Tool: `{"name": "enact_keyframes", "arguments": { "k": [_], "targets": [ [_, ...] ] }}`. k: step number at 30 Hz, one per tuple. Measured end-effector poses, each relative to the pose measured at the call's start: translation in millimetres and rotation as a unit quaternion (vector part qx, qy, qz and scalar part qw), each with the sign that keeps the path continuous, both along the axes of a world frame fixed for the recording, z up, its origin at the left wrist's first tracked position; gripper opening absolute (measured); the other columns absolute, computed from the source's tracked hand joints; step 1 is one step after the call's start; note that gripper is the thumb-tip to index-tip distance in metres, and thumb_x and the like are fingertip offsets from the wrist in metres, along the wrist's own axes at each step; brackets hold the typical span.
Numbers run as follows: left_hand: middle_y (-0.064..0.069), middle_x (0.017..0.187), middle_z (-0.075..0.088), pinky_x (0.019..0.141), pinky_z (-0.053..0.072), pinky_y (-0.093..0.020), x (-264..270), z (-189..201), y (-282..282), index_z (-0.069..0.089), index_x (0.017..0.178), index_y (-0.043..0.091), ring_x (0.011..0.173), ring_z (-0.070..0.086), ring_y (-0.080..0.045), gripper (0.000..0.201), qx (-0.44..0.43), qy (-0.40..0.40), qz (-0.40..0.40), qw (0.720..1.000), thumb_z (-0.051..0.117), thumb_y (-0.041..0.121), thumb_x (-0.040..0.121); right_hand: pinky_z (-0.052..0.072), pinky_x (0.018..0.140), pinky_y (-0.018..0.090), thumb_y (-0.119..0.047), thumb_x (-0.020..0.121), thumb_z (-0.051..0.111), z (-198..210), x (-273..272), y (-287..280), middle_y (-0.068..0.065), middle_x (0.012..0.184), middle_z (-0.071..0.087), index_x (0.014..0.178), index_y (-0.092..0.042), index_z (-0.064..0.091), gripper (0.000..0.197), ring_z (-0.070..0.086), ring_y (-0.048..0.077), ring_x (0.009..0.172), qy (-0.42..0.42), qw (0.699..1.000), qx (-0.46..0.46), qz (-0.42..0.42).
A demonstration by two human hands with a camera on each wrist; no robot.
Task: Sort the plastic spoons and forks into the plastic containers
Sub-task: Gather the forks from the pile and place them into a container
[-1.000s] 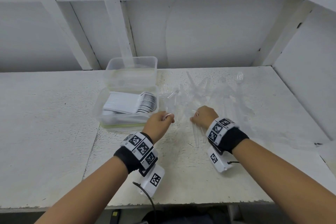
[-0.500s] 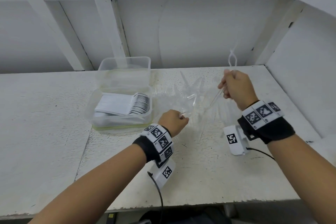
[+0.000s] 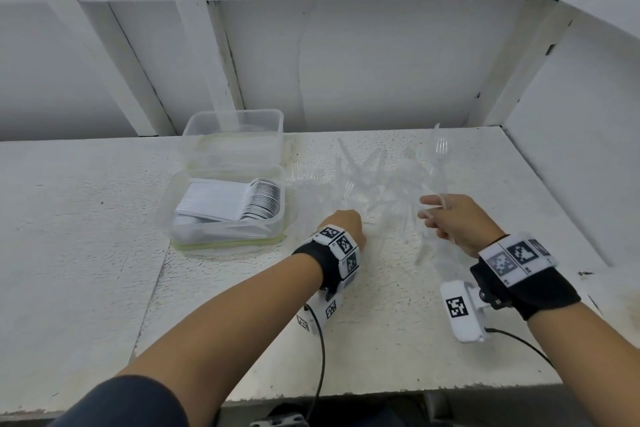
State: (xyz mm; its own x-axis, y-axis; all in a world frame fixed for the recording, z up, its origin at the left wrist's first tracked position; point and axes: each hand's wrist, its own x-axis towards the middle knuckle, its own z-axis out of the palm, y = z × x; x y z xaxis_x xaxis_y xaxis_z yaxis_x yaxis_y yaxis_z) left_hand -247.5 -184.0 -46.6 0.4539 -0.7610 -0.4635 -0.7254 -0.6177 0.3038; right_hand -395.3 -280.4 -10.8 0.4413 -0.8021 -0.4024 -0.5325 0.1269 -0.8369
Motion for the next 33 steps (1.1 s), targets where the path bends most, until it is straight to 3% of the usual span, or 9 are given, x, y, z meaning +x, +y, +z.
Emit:
{"name": "enact_keyframes", "arguments": {
  "k": [6, 9, 11, 14, 16, 19, 24, 29, 33],
  "targets": [
    [0.0, 0.061, 0.035, 0.046, 0.027, -0.02, 3, -6, 4, 0.032, 0.06, 0.013, 0.051, 0.034, -0.012, 0.036, -0.015, 0.074, 0.065, 0.995, 0.054, 0.016, 0.088, 0.026, 0.044, 0.02, 0.002, 0.091, 0.032, -2, 13, 10, 0.005, 0.072, 0.048, 0.123, -0.007, 0.049, 0.037, 0.035, 0.011, 0.054, 0.018, 1.0, 0.021, -0.007],
    [0.001, 0.063, 0.036, 0.047, 0.027, -0.019, 3, -4, 9, 0.033, 0.061, 0.012, 0.054, 0.034, -0.01, 0.036, -0.016, 0.093, 0.06, 0.994, 0.053, 0.018, 0.09, 0.02, 0.035, 0.016, -0.013, 0.097, 0.036, -1, 21, 18, 0.001, 0.066, 0.037, 0.121, -0.004, 0.051, 0.03, 0.027, 0.01, 0.049, -0.007, 1.0, 0.025, -0.007],
    [0.001, 0.064, 0.037, 0.047, 0.027, -0.019, 7, -1, 15, 0.036, 0.063, 0.012, 0.054, 0.034, -0.01, 0.031, -0.061, 0.123, 0.06, 0.989, 0.051, 0.016, 0.09, 0.019, 0.034, 0.015, -0.022, 0.098, 0.036, 0, 24, 23, 0.0, 0.064, 0.033, 0.117, -0.009, 0.053, 0.028, 0.024, 0.009, 0.048, -0.027, 0.999, 0.02, 0.007],
    [0.002, 0.071, 0.049, 0.044, 0.029, -0.02, 15, 11, 32, 0.046, 0.084, 0.011, 0.051, 0.037, -0.008, 0.008, -0.162, 0.196, 0.095, 0.963, 0.049, 0.014, 0.091, 0.02, 0.036, 0.017, -0.031, 0.099, 0.036, 4, 28, 30, -0.002, 0.059, 0.032, 0.108, -0.019, 0.055, 0.024, 0.024, 0.008, 0.044, -0.056, 0.997, 0.004, 0.045],
    [0.005, 0.076, 0.058, 0.037, 0.028, -0.016, 23, 20, 45, 0.049, 0.093, 0.014, 0.045, 0.037, -0.006, 0.002, -0.206, 0.245, 0.114, 0.941, 0.05, 0.013, 0.092, 0.023, 0.037, 0.017, -0.031, 0.099, 0.037, 6, 33, 36, -0.002, 0.059, 0.033, 0.101, -0.018, 0.057, 0.023, 0.027, 0.008, 0.044, -0.078, 0.995, 0.004, 0.054],
    [0.006, 0.075, 0.061, 0.035, 0.024, -0.014, 33, 29, 62, 0.056, 0.101, 0.016, 0.037, 0.033, -0.002, 0.01, -0.263, 0.311, 0.152, 0.901, 0.049, 0.012, 0.094, 0.03, 0.038, 0.017, -0.022, 0.099, 0.039, 10, 45, 46, 0.0, 0.063, 0.039, 0.09, -0.016, 0.053, 0.017, 0.036, 0.007, 0.044, -0.13, 0.99, 0.043, 0.044],
    [0.005, 0.072, 0.059, 0.035, 0.02, -0.013, 35, 36, 87, 0.056, 0.101, 0.017, 0.034, 0.028, -0.001, 0.012, -0.339, 0.384, 0.196, 0.836, 0.047, 0.01, 0.095, 0.018, 0.033, 0.015, -0.023, 0.098, 0.04, 13, 67, 70, -0.003, 0.059, 0.038, 0.092, -0.014, 0.051, 0.015, 0.026, 0.002, 0.035, -0.167, 0.983, 0.06, 0.052],
    [0.003, 0.071, 0.057, 0.034, 0.019, -0.01, 34, 36, 99, 0.055, 0.096, 0.018, 0.033, 0.025, -0.001, 0.012, -0.362, 0.409, 0.199, 0.813, 0.047, 0.01, 0.096, 0.02, 0.033, 0.016, -0.039, 0.09, 0.056, 13, 87, 92, -0.005, 0.059, 0.04, 0.095, -0.015, 0.053, 0.024, 0.025, 0.003, 0.037, -0.197, 0.978, 0.05, 0.035],
    [0.002, 0.075, 0.058, 0.035, 0.019, -0.013, 36, 34, 104, 0.056, 0.1, 0.015, 0.033, 0.026, -0.001, 0.01, -0.356, 0.394, 0.189, 0.826, 0.047, 0.013, 0.096, 0.019, 0.033, 0.015, -0.025, 0.091, 0.059, 15, 96, 99, 0.007, 0.074, 0.048, 0.081, -0.015, 0.056, 0.014, 0.025, 0.004, 0.035, -0.228, 0.971, 0.063, 0.021]
  ]
}}
